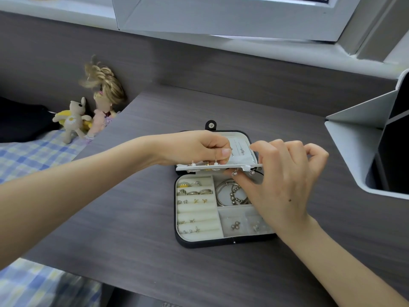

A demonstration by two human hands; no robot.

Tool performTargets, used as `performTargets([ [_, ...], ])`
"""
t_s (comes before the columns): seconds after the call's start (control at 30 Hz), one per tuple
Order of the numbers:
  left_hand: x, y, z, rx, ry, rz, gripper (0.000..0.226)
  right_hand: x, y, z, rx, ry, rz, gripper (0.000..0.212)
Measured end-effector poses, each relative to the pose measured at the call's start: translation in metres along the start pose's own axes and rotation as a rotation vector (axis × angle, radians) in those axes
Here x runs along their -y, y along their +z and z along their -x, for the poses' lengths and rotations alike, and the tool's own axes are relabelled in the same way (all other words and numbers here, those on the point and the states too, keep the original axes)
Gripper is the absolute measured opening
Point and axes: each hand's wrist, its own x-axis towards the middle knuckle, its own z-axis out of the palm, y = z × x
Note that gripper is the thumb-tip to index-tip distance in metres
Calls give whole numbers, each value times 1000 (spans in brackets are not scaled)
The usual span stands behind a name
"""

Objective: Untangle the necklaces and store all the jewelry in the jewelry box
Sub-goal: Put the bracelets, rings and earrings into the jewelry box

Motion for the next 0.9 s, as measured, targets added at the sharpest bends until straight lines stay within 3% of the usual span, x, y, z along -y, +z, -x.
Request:
performTargets([
  [0.9, -2, 4, 1, -42, -14, 62, 34, 0, 1, 0, 12, 10, -3, 36],
])
